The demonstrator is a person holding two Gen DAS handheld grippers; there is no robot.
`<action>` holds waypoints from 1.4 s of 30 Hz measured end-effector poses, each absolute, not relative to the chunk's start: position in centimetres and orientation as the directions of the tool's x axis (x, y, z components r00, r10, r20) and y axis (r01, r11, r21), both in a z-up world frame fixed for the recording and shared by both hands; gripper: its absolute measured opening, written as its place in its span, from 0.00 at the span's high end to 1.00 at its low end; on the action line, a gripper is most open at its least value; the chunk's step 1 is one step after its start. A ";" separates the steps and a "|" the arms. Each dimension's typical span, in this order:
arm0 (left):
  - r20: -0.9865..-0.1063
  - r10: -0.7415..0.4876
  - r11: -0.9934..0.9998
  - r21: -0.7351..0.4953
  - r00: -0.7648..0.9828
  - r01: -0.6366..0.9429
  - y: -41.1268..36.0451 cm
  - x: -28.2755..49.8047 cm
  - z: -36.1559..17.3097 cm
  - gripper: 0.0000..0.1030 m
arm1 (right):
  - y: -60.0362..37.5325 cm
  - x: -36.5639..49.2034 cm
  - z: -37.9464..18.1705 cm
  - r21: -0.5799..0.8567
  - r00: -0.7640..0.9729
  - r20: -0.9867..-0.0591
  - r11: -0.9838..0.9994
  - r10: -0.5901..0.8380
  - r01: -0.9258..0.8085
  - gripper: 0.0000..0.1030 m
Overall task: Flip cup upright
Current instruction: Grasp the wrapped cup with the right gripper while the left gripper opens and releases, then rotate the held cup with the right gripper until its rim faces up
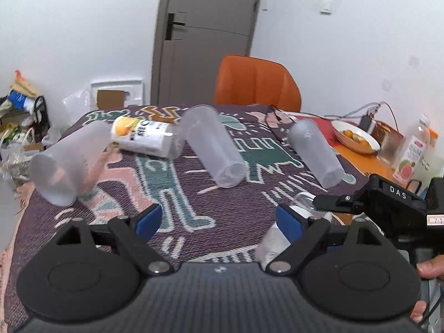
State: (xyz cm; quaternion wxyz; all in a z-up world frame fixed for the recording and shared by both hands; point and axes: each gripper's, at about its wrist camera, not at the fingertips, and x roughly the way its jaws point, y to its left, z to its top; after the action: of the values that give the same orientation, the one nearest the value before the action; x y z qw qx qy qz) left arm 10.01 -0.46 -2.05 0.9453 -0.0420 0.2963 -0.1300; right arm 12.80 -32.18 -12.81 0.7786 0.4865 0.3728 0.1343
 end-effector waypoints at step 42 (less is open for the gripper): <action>-0.514 -0.179 0.949 -0.315 0.839 0.009 5.3 6.1 -3.9 0.14 | -28.6 10.2 -5.8 0.578 0.860 -0.340 0.806 0.381 -0.128 0.42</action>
State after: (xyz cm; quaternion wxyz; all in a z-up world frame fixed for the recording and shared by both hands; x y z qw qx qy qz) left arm 6.13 5.27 -3.92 0.9468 -0.1517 0.2795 -0.0496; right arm 10.22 -28.62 -5.84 0.9229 0.2796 0.2261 0.1378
